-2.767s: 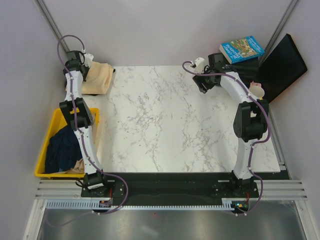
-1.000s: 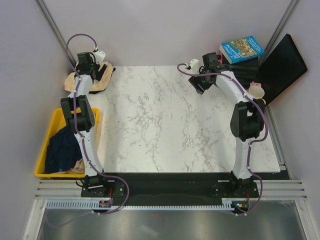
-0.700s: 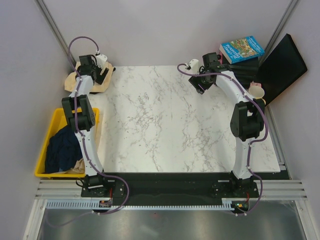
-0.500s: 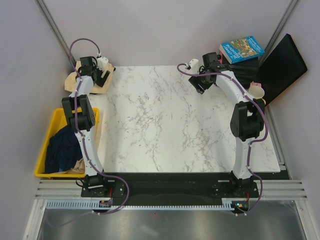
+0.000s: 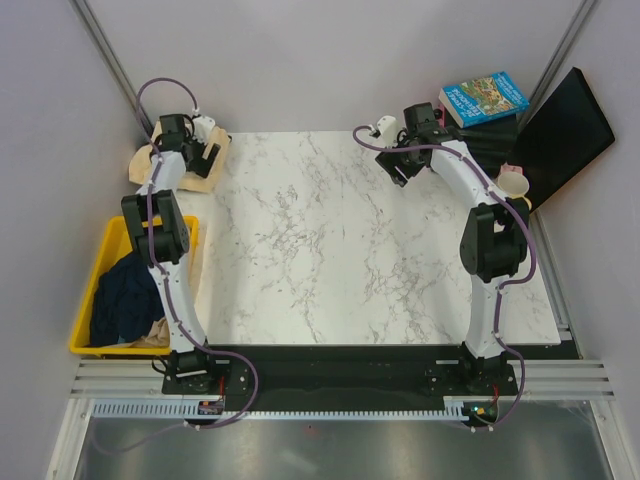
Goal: Fold and stack the t-shirts
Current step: Put the neatly folded tshirt into the corner of the board with the left arm
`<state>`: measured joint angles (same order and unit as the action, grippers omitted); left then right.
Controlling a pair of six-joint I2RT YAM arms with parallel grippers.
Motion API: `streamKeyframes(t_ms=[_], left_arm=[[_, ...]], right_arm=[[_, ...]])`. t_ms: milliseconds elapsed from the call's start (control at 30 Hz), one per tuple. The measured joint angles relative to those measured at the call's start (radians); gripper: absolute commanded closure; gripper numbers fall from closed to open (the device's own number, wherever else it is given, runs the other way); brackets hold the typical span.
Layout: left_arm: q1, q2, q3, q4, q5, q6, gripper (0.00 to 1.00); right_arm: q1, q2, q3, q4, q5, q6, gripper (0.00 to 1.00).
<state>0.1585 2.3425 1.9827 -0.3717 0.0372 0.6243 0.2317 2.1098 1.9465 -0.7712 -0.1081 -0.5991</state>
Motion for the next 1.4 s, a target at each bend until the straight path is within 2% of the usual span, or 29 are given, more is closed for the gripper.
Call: streamKeyframes(t_ms=[133, 233, 267, 467, 633, 733, 867, 1400], left_arm=[[-0.006, -0.078, 0.017, -0.059, 0.035, -0.038, 0.0], [-0.017, -0.17, 0.052, -0.124, 0.101, -0.055, 0.0], [-0.022, -0.209, 0.066, -0.148, 0.128, -0.061, 0.0], [-0.048, -0.452, 0.083, -0.278, 0.319, -0.119, 0.0], [-0.104, -0.624, -0.087, -0.338, 0.4, -0.159, 0.0], [-0.139, -0.639, -0.162, -0.375, 0.42, -0.169, 0.0], [-0.158, -0.606, -0.184, -0.421, 0.422, -0.198, 0.0], [-0.209, -0.585, -0.148, -0.422, 0.423, -0.24, 0.0]], right_arm=[[0.0, 0.0, 0.001, 0.004, 0.013, 0.001, 0.22], [0.0, -0.001, 0.006, 0.01, 0.021, 0.007, 0.1], [0.0, -0.003, 0.01, 0.012, 0.024, 0.009, 0.02], [0.002, -0.056, 0.01, 0.009, 0.0, 0.04, 0.02], [0.005, -0.196, -0.061, 0.013, -0.024, 0.11, 0.02], [0.011, -0.293, -0.132, 0.019, -0.014, 0.147, 0.02], [0.023, -0.359, -0.185, 0.039, 0.022, 0.188, 0.02], [0.038, -0.368, -0.275, 0.159, 0.249, 0.286, 0.02]])
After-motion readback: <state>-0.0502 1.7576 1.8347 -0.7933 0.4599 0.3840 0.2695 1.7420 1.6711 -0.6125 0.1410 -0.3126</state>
